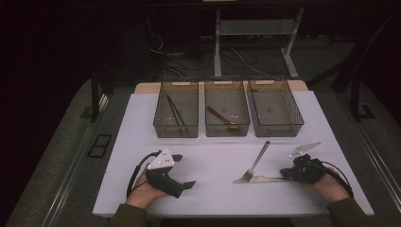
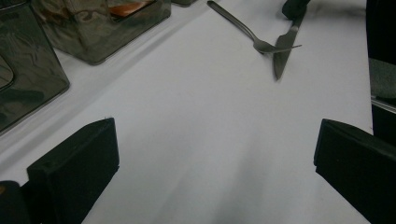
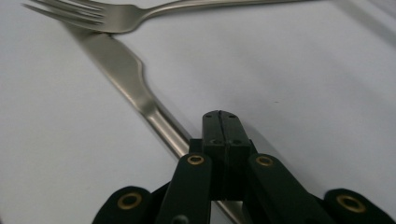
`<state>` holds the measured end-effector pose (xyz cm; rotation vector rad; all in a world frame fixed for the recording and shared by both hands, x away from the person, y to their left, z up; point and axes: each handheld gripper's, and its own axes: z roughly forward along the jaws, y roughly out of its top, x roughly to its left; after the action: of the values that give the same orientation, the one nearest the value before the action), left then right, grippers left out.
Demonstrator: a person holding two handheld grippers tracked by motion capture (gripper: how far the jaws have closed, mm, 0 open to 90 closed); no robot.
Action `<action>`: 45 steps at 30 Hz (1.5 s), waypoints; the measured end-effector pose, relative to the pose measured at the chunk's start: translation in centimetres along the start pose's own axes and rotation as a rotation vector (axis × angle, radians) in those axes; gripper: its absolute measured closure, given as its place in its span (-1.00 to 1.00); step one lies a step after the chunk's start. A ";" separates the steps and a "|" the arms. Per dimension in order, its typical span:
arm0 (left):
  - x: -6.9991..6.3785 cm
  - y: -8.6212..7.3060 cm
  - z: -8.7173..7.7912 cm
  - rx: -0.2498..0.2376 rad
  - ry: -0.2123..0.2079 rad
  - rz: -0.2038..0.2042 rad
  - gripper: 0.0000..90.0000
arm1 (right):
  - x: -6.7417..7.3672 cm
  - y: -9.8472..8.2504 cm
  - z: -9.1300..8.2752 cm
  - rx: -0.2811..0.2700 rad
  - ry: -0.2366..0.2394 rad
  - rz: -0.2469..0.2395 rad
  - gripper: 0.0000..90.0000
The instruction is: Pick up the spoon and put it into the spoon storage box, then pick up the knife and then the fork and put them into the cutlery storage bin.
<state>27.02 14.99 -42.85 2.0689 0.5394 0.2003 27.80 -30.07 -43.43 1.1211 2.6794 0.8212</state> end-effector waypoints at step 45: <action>-0.1 0.0 0.0 -0.002 -0.001 -0.001 -1.00 | 3.3 1.0 -2.3 0.073 0.087 -0.215 0.12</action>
<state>26.96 14.96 -42.85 2.0669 0.5397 0.1990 25.35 -28.21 -40.71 0.8081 2.8577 0.7565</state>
